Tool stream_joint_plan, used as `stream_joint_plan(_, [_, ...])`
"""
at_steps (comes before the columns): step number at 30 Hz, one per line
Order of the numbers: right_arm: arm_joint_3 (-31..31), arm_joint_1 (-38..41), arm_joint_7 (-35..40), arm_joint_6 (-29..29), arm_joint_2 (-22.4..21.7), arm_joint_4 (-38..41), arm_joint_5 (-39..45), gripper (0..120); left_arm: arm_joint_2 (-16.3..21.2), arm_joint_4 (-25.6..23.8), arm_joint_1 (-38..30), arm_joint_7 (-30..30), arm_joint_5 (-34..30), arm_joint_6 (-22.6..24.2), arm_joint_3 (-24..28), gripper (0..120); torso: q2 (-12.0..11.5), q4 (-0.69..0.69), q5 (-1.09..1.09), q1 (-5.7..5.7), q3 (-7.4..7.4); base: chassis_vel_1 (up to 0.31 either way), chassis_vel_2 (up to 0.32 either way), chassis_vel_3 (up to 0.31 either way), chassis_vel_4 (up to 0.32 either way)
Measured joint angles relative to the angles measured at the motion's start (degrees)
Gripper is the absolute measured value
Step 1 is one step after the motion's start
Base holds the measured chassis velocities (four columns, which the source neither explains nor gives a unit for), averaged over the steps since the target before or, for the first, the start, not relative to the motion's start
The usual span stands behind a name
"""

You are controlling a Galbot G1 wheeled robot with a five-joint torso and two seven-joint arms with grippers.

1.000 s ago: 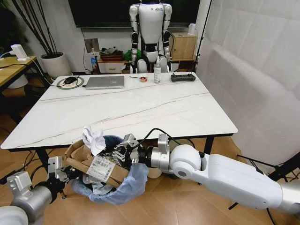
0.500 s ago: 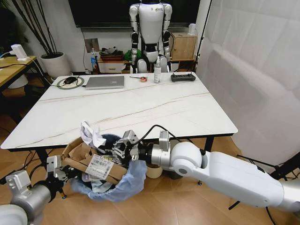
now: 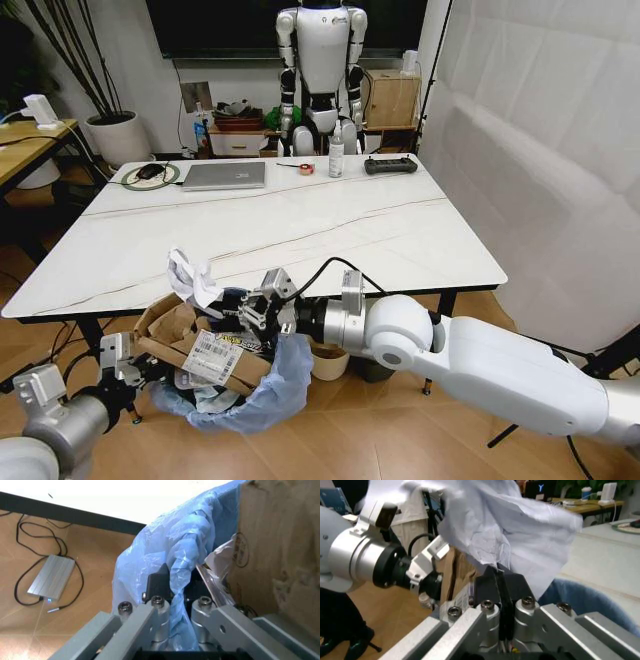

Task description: Pick up the trash bin and place the trash from the table into it.

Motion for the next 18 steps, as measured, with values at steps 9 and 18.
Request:
stream_joint_plan(9, [-0.5,-0.5,-0.12,-0.05,0.55,-1.66,-0.91,0,-0.05,-0.22,-0.03,-0.08,-0.27,0.0,-0.09,0,0.0,0.01,-0.01,0.0,0.0,0.0,0.0,0.0,0.0])
stream_joint_plan(18, [-0.83,-0.61,-0.21,-0.03,0.92,-3.5,-1.81,0,0.05,-0.22,-0.17,-0.15,-0.34,0.0,-0.14,0,0.0,0.01,0.0,0.0,0.0,0.0,0.0,0.0,0.0])
